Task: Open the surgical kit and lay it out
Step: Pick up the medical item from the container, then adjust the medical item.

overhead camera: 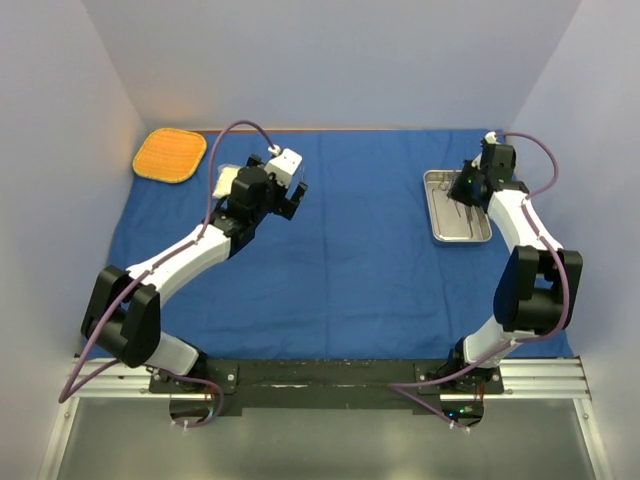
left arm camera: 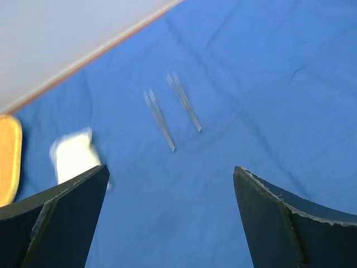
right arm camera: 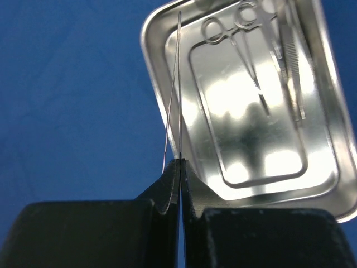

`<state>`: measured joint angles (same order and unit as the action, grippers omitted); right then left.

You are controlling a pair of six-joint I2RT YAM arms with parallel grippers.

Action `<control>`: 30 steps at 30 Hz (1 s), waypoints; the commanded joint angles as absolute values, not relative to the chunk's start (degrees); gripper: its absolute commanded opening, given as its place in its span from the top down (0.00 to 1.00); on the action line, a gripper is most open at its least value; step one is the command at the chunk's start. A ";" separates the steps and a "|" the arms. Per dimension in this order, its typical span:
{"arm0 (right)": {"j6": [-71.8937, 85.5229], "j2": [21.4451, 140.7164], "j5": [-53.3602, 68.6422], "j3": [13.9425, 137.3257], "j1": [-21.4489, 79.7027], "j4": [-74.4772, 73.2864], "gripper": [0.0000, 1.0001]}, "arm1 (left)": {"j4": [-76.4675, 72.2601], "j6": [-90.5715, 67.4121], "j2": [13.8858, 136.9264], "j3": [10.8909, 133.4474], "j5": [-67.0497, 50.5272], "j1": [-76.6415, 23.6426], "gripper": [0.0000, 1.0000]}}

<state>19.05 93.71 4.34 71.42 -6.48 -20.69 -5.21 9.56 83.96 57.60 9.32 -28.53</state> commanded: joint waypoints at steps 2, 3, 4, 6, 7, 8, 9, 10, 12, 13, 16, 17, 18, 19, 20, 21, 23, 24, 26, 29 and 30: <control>29.77 88.34 23.67 68.65 -6.50 -13.90 1.00 | -31.34 21.50 80.42 47.94 -4.37 -28.74 0.00; 31.36 87.90 26.34 68.03 -6.42 -11.45 1.00 | -35.21 23.27 80.16 46.33 -5.87 -28.74 0.00; 33.03 87.72 29.41 67.33 -6.33 -10.38 1.00 | -41.94 25.03 80.07 44.84 -7.28 -28.83 0.00; 37.16 87.45 36.43 65.14 -5.89 -7.84 1.00 | -46.39 30.65 80.68 42.72 -11.41 -28.83 0.00; 38.31 87.45 38.65 64.43 -5.63 -7.30 1.00 | -47.54 32.76 81.47 42.80 -12.73 -29.00 0.00; 39.97 87.54 40.85 63.21 -5.02 -6.95 1.00 | -48.16 35.83 81.91 43.15 -13.88 -29.35 0.00; 40.77 87.54 45.05 62.67 -4.66 -6.86 1.00 | -48.95 37.08 82.87 43.33 -13.80 -30.23 0.00; 41.65 87.45 46.83 62.14 -4.22 -6.68 1.00 | -49.74 38.57 83.49 43.59 -14.06 -30.76 0.00; 43.06 87.10 50.26 60.56 -2.82 -6.50 1.00 | -49.83 43.23 85.33 44.64 -14.41 -32.59 0.00; 43.15 87.01 53.84 60.38 -2.29 -6.85 1.00 | -49.83 44.72 85.95 45.08 -14.33 -33.39 0.00; 42.63 87.62 61.40 60.64 -0.44 -8.17 1.00 | -50.36 51.92 88.41 45.26 -13.62 -36.91 0.00; 42.19 87.63 62.65 60.38 1.91 -8.35 1.00 | -50.27 54.99 88.77 45.18 -13.36 -37.70 0.00; 41.84 87.80 64.15 60.21 2.72 -8.78 1.00 | -50.27 56.59 89.64 45.00 -13.01 -39.71 0.00; 41.23 87.98 66.86 60.21 3.59 -9.31 1.00 | -50.36 58.17 90.00 44.83 -12.57 -40.60 0.00; 39.65 88.67 68.19 60.21 5.34 -10.01 1.00 | -50.45 60.27 90.35 44.39 -12.05 -41.48 0.00; 38.59 88.86 68.99 60.29 6.23 -11.93 1.00 | -50.45 60.90 90.79 44.12 -12.04 -42.96 0.00; 35.44 89.21 71.35 60.21 8.42 -13.79 1.00 | -50.89 61.00 90.88 43.60 -11.60 -44.12 0.00; 34.38 89.30 71.98 60.29 8.96 -15.71 1.00 | -51.15 60.74 90.70 43.42 -12.04 -44.73 0.00; 32.44 89.21 73.12 59.94 9.93 -16.87 1.00 | -50.63 58.55 90.00 43.24 -13.96 -44.91 0.02; 32.08 88.77 74.00 59.33 10.98 -16.61 1.00 | -48.44 56.52 88.07 42.98 -17.04 -44.91 0.10; 31.91 88.60 74.61 59.33 11.33 -16.70 1.00 | -47.73 56.17 87.37 42.98 -17.40 -44.83 0.14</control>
<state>34.81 88.88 69.23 59.72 10.55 -14.76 -45.98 57.12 91.05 43.24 -13.34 -45.04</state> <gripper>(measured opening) 0.010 0.928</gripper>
